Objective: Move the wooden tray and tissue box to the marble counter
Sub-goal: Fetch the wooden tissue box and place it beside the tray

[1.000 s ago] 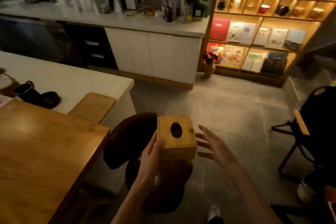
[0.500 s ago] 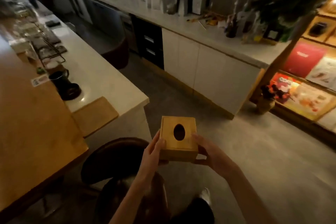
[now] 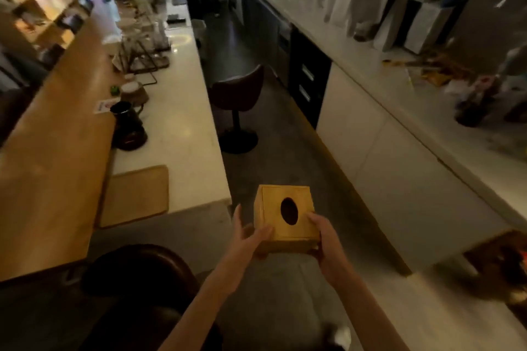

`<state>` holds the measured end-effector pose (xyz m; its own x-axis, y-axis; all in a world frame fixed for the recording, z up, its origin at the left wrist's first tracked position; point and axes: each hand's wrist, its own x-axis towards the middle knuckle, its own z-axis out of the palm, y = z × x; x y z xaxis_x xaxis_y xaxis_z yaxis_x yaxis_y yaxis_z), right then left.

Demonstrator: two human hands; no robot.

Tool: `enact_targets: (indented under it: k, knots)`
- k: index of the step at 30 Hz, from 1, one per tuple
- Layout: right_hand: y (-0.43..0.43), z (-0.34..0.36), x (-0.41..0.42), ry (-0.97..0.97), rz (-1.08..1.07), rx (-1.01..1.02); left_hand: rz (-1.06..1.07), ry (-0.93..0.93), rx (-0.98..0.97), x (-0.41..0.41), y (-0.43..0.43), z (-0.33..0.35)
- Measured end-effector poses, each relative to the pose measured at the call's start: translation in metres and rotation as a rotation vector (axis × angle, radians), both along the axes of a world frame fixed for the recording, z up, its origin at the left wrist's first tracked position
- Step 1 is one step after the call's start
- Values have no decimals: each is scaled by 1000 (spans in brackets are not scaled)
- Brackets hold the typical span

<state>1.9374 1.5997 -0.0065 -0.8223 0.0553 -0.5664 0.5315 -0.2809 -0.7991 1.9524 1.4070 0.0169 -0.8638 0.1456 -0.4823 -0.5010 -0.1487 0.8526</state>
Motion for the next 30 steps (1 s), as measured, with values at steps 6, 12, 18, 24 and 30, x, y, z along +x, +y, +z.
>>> enact_targets:
  k: [6, 12, 18, 24, 30]
  knots:
    - [39, -1, -132, 4, 426, -29, 299, -49, 72, -76, 38, -6]
    - [30, 13, -254, -57, 1100, -153, 850, 63, -135, -133, 42, 0]
    - [-54, 6, -353, 25, 1449, 17, 1101, 23, -186, -155, -34, -6]
    - [-186, 26, -421, 234, 1805, 145, 701, -42, -227, -201, -115, -18]
    - [-273, 44, -455, 109, 2541, 170, 496, -82, -116, -267, -166, -11]
